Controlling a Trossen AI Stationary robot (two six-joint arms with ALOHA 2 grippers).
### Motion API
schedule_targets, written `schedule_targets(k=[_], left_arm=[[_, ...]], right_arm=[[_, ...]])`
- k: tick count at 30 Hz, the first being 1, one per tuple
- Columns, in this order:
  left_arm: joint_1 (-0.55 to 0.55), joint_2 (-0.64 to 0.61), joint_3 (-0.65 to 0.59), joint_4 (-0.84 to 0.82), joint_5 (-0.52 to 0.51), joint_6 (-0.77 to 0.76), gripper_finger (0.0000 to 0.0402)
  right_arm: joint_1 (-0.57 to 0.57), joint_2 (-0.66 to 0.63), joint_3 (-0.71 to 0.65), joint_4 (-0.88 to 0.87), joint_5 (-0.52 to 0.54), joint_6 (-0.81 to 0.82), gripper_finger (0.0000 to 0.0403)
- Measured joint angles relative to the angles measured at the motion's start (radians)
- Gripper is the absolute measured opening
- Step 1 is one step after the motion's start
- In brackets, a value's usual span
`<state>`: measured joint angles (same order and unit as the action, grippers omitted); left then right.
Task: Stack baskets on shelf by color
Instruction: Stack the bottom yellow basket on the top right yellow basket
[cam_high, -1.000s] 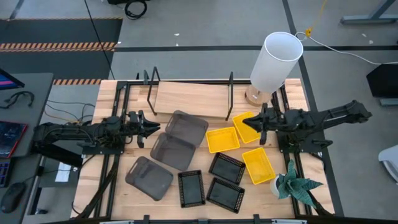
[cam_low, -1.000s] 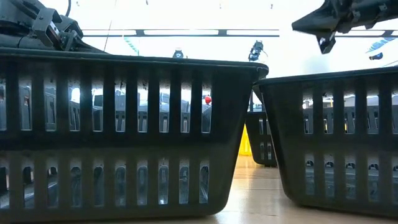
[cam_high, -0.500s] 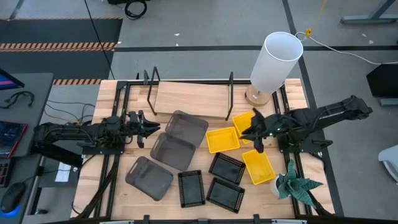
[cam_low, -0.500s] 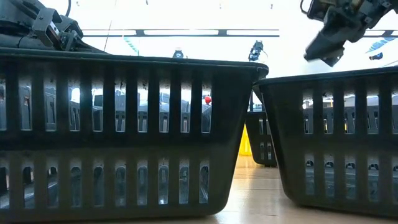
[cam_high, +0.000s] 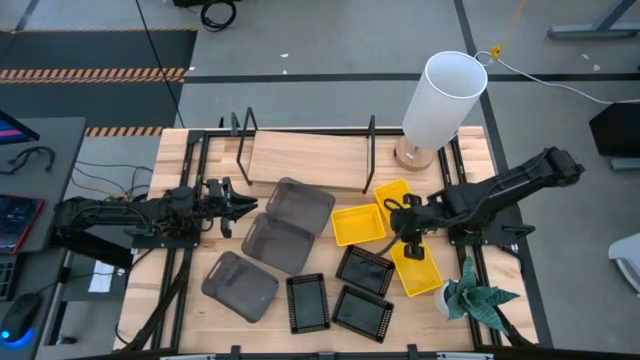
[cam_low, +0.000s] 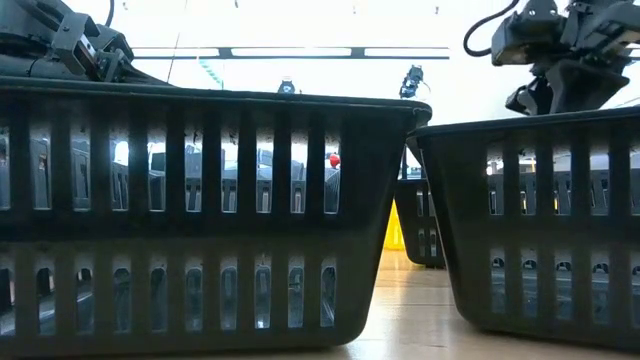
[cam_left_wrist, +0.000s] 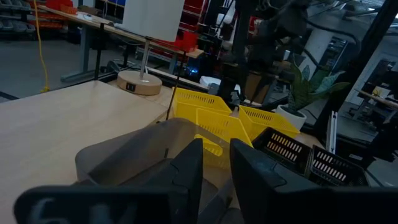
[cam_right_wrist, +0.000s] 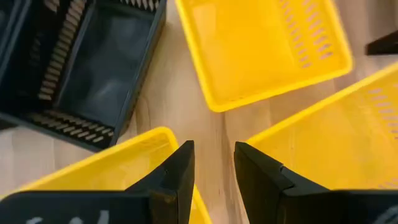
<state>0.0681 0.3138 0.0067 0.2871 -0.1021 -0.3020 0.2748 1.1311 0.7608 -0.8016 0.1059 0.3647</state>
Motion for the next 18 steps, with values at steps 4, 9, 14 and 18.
schedule_targets(k=[4, 9, 14, 18], left_arm=[[0.0, 0.0, 0.0, 0.0, 0.0, 0.0, 0.0091], [0.0, 0.0, 0.0, 0.0, 0.0, -0.001, 0.0091], [0.0, 0.0, 0.0, 0.0, 0.0, -0.001, 0.0091], [0.0, 0.0, 0.0, 0.0, 0.0, -0.001, 0.0087]], right_arm=[[0.013, 0.061, 0.032, -0.027, -0.032, -0.075, 0.012], [0.04, 0.116, 0.038, -0.034, -0.03, -0.146, 0.012], [0.052, 0.162, 0.038, -0.027, -0.02, -0.148, 0.012], [0.052, 0.207, 0.038, -0.025, -0.045, -0.133, 0.012]])
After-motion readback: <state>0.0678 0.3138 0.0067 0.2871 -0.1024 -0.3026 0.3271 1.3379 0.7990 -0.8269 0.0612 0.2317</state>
